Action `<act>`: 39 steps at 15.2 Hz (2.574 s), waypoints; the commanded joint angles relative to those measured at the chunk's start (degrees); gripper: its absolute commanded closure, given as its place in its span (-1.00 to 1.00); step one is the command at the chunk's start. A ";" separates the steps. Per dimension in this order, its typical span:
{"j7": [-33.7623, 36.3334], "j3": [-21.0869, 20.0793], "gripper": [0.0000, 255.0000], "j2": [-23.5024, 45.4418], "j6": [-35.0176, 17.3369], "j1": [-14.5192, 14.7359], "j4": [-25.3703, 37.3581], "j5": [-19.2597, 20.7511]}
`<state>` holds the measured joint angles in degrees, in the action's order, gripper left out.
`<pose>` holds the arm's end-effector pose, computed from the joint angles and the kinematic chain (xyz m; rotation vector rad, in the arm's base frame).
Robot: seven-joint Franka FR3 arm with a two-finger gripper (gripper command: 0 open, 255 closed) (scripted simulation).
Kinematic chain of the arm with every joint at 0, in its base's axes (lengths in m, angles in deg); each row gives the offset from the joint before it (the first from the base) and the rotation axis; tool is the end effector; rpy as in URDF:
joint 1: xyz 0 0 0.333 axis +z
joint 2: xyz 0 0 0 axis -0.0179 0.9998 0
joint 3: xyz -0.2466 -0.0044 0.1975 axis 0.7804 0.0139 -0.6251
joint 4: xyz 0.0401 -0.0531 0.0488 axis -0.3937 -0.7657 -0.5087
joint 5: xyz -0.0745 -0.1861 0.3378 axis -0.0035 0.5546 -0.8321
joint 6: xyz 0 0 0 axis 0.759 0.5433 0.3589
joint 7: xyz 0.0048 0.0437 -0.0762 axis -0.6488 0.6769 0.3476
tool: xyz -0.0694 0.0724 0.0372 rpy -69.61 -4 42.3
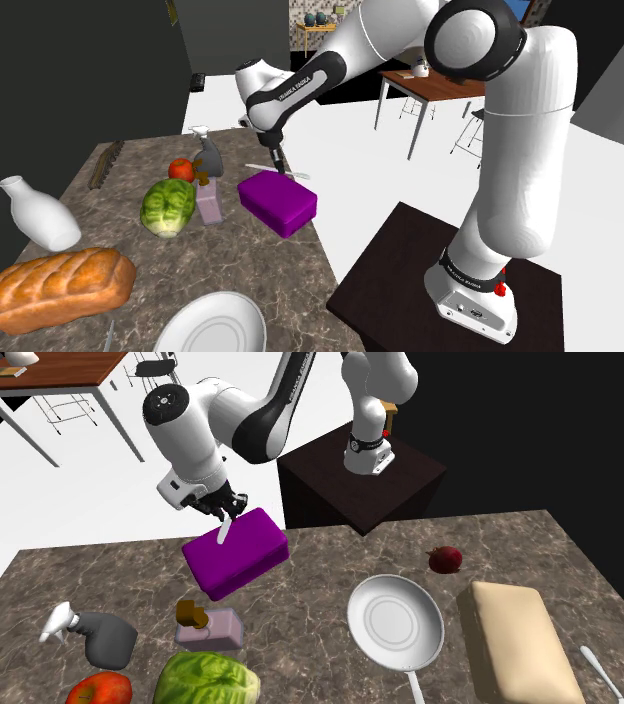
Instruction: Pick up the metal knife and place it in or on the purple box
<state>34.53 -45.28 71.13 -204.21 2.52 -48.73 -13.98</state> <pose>0.6108 0.0742 0.3214 2.7135 1.3207 -0.2472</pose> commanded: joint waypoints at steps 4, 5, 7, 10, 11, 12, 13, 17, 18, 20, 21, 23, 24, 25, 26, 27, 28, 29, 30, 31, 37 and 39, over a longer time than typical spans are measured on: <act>0.04 0.36 1.00 1.84 -3.04 -0.33 -1.16 0.51; 0.18 0.40 1.00 2.28 -3.65 -0.32 -1.33 0.62; 0.47 0.49 1.00 3.19 -4.85 -0.28 -1.65 0.84; 0.90 0.64 1.00 4.62 -6.63 -0.22 -2.03 1.19; 1.05 0.69 1.00 5.11 -7.21 -0.20 -2.13 1.31; 1.19 0.74 1.00 5.62 -7.79 -0.17 -2.22 1.43; 1.34 0.80 1.00 6.12 -8.36 -0.15 -2.30 1.55; 1.53 0.88 1.00 6.80 -9.11 -0.11 -2.38 1.71; 1.53 0.88 1.00 6.80 -9.11 -0.11 -2.38 1.71; 1.53 0.88 1.00 6.80 -9.11 -0.11 -2.38 1.71; 1.53 0.88 1.00 6.80 -9.11 -0.11 -2.38 1.71; 1.54 0.87 -1.00 6.80 -9.09 -0.11 -2.37 1.71; 1.55 0.86 -1.00 6.79 -9.08 -0.09 -2.36 1.71; 1.55 0.86 -1.00 6.79 -9.06 -0.09 -2.36 1.70; 1.55 0.86 -1.00 6.78 -9.06 -0.09 -2.36 1.70; 1.56 0.86 -1.00 6.78 -9.05 -0.09 -2.35 1.70; 1.53 0.87 -1.00 6.80 -9.11 -0.11 -2.38 1.71; 1.34 0.67 -1.00 5.78 -7.52 -0.03 -1.83 1.40; 1.15 0.48 -1.00 4.81 -5.92 0.07 -1.19 1.10; 0.97 0.31 -1.00 3.91 -4.29 0.17 -0.48 0.82; 0.83 0.18 -1.00 3.24 -3.00 0.26 0.15 0.60; 0.83 0.18 -1.00 3.24 -3.00 0.26 0.15 0.60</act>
<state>35.36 -45.10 74.36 -207.23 2.77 -48.60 -13.38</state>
